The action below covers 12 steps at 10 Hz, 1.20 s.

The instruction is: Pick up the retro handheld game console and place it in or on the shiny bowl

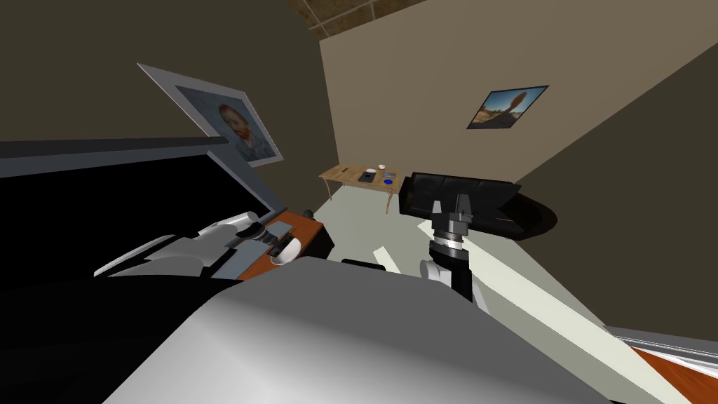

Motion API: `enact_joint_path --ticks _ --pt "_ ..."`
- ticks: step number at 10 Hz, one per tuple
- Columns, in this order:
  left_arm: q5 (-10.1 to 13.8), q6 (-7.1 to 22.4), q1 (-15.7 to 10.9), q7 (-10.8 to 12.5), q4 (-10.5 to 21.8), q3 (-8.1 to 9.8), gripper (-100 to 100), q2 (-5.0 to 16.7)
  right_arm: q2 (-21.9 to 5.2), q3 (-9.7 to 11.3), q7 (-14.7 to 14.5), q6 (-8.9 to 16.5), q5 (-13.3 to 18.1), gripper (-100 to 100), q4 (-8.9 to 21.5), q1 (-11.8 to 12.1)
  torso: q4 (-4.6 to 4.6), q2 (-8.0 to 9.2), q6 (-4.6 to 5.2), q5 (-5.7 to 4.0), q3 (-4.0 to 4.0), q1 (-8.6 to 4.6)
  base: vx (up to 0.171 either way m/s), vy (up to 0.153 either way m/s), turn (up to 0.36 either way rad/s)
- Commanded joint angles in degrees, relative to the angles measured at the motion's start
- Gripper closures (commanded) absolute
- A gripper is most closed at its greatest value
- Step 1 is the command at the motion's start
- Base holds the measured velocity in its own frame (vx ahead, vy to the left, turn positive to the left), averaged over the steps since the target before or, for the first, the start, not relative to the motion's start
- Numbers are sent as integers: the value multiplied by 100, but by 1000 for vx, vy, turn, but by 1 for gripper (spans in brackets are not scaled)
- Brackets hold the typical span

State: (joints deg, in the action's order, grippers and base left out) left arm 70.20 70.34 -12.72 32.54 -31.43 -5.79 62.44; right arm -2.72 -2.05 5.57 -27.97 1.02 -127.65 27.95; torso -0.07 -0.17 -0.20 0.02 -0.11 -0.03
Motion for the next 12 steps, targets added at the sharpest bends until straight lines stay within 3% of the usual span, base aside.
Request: enact_joint_path --ticks 1,2,3,5,8,9,12 --pt "123 168 28 55 -137 -16 -100 191 0 0 0 0 0 0 0 0 0 0 0 0 0 0 -32 -29 -17" --pt "209 282 10 91 -207 -46 -100 328 0 0 0 0 0 0 0 0 1 6 -1 -1 3 -5 -39 -35 -9" --pt "209 282 10 91 -207 -46 -100 328 0 0 0 0 0 0 0 0 2 9 -1 -2 5 -8 -21 -21 -5" --pt "381 511 -25 162 -347 -107 -100 603 0 0 0 0 0 0 0 0 1 3 -1 -1 2 -3 -16 -24 -12" --pt "365 506 -72 118 -278 -119 -100 589 0 0 0 0 0 0 0 0 0 1 -2 2 1 1 -9 -9 -1" --pt "368 510 -64 132 -292 -117 0 592 0 0 0 0 0 0 0 0 -1 -2 -1 3 -1 4 0 0 0" --pt "368 509 -64 131 -291 -117 0 592 0 0 0 0 0 0 0 0 -1 -4 -1 3 -2 6 0 0 0"
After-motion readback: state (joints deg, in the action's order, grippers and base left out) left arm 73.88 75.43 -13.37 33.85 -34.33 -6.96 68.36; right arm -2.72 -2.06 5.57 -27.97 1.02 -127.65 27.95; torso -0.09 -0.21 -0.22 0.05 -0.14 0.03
